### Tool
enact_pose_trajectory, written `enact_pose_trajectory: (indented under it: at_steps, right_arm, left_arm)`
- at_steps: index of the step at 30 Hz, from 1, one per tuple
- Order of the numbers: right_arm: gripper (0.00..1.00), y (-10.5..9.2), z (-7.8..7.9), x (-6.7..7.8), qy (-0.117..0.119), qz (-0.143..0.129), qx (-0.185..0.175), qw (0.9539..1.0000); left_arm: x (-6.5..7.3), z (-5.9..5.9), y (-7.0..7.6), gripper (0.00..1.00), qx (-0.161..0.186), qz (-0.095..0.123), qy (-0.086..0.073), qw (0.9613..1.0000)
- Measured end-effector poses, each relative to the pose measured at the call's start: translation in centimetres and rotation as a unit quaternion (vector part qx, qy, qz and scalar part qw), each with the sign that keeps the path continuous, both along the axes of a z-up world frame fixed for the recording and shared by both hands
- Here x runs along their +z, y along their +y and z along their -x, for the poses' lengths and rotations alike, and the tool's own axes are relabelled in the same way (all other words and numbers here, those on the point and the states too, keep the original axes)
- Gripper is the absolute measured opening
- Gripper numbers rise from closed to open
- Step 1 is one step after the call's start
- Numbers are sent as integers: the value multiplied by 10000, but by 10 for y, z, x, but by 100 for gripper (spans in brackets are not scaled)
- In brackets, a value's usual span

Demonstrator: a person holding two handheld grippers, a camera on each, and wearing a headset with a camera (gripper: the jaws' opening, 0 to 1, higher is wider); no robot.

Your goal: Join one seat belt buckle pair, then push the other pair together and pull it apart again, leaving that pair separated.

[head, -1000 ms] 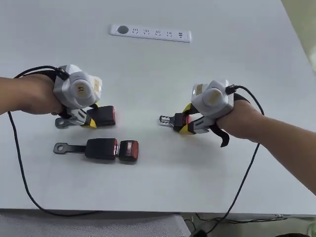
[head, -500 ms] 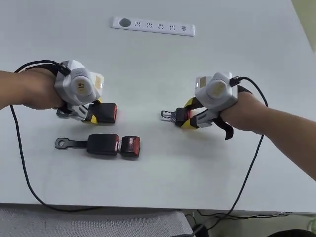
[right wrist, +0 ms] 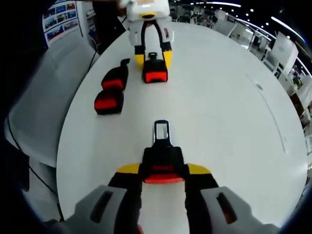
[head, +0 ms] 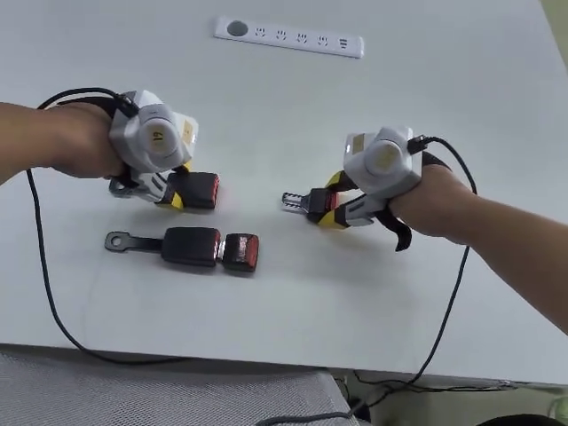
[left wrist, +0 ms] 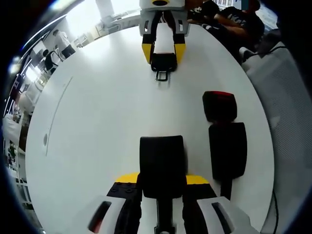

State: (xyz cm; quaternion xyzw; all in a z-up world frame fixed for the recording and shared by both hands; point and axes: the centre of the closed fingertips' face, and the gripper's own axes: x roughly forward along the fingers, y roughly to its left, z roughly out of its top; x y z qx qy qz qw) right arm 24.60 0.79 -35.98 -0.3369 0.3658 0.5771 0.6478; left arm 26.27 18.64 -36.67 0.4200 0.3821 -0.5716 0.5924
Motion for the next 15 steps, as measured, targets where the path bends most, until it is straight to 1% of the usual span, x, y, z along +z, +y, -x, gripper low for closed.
enact_pose_trajectory:
  at_steps: [5, 11, 13, 15]
  right_arm:
    - [34, 19, -1, 0, -22, -20, 69, 10000]
    - [34, 49, -2, -1, -86, -75, 139, 9998]
    - [34, 59, -1, -1, -66, -109, 158, 9998]
    - [34, 67, -7, -3, -61, -144, 172, 9997]
  left_arm:
    - [-2, -2, 2, 32, 10, -38, 12, 10000]
    - [-4, -3, 3, 32, 46, -12, -2, 10000]
    - [-5, -4, 3, 32, 42, -4, -8, 10000]
    - [-6, -5, 2, 32, 36, -10, -13, 10000]
